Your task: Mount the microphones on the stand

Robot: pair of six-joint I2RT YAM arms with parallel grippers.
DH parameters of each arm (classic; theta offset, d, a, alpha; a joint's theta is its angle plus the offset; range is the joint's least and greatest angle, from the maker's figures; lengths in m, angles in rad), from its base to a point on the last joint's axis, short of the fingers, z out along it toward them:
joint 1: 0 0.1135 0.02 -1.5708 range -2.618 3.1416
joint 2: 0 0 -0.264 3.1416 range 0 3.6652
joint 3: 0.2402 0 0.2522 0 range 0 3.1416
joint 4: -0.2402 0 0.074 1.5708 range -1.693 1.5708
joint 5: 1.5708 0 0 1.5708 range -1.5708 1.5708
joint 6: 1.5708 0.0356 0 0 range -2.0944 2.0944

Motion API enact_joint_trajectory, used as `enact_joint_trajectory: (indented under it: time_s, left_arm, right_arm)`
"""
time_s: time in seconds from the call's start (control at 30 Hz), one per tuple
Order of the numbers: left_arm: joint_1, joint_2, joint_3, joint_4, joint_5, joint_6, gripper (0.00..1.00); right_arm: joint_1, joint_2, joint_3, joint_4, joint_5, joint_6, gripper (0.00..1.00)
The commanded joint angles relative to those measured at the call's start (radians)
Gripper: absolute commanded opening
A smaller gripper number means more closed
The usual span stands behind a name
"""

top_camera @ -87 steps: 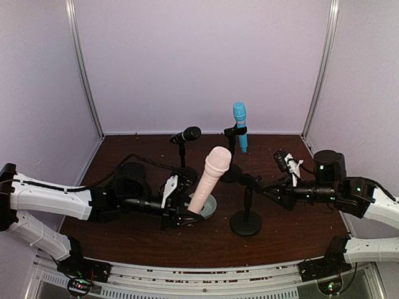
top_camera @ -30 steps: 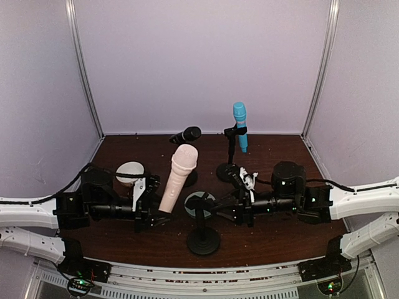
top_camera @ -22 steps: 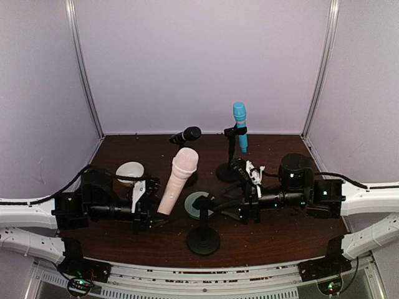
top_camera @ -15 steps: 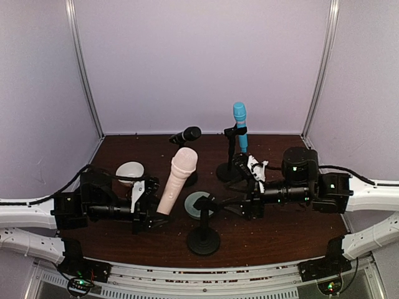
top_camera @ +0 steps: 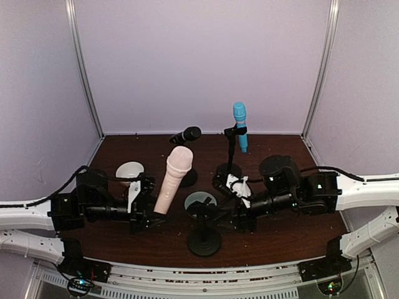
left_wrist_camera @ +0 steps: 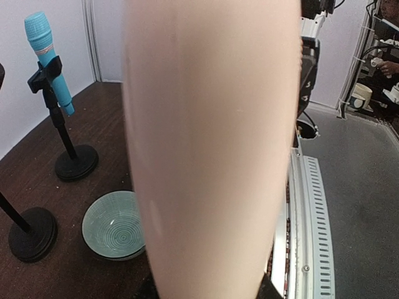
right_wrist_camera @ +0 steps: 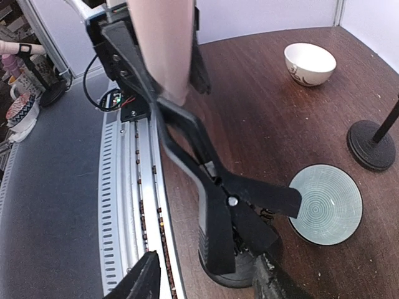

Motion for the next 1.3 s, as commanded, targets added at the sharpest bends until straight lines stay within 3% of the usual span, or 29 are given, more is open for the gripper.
enact_joint_trajectory:
  time_s: [0.0,0.33,0.5,0.63,0.73,0.8,0.93,1.27]
  left_arm:
    - [0.008,-0.010,-0.006,0.040,-0.015,0.006,0.00]
    - [0.008,0.025,-0.001,0.057,-0.007,0.002,0.01]
    - [0.008,0.013,0.010,0.019,-0.005,0.010,0.01]
    - [0.008,0.011,0.018,0.002,-0.010,0.017,0.00]
    - [0.008,0.026,0.028,0.006,-0.003,0.019,0.00]
    - [0.008,0.036,0.033,0.011,0.003,0.018,0.00]
    - [0.008,0.045,0.048,0.003,0.018,0.017,0.00]
    - [0.008,0.040,0.064,-0.030,-0.001,0.021,0.00]
  right_arm:
    - [0.043,0.000,0.072,-0.022,-0.043,0.015,0.50]
    - [0.049,0.013,0.076,-0.072,-0.013,-0.019,0.51]
    - [0.049,-0.068,0.044,-0.133,0.030,-0.044,0.51]
    - [0.043,-0.166,-0.041,-0.073,0.141,-0.066,0.71]
    - [0.020,-0.227,-0.147,0.100,0.193,-0.087,0.93]
    - [-0.011,-0.239,-0.223,0.234,0.160,-0.102,1.00]
    - [-0.077,-0.194,-0.257,0.388,0.013,-0.141,0.99]
    - [-0.079,-0.076,-0.206,0.429,-0.155,-0.185,0.93]
